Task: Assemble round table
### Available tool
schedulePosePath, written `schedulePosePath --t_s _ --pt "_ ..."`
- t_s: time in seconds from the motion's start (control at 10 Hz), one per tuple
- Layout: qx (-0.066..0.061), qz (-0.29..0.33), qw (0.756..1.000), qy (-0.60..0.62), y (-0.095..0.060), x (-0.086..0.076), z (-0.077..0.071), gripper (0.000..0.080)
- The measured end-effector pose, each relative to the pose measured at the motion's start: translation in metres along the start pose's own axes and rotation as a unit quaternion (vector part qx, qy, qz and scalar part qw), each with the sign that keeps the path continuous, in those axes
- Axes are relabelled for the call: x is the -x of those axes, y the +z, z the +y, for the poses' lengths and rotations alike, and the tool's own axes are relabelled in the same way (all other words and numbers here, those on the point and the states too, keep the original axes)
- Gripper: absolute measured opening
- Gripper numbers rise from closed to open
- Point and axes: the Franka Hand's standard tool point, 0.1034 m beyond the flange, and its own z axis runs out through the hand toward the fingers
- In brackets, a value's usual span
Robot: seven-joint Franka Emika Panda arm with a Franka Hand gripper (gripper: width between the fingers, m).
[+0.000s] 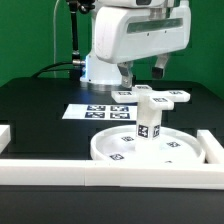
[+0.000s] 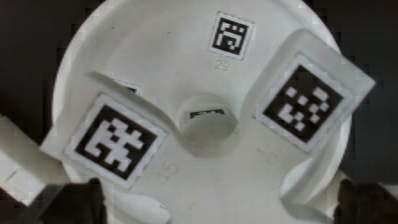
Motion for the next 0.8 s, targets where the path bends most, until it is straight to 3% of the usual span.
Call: schedulePosePath --t_s 0.3,0.8 --pt "0.007 0.0 1.0 -0.012 -0.003 -0.01 -0.002 0.0649" --pt "0.021 0.004 1.0 -0.016 0.009 -0.016 0.001 0.0649"
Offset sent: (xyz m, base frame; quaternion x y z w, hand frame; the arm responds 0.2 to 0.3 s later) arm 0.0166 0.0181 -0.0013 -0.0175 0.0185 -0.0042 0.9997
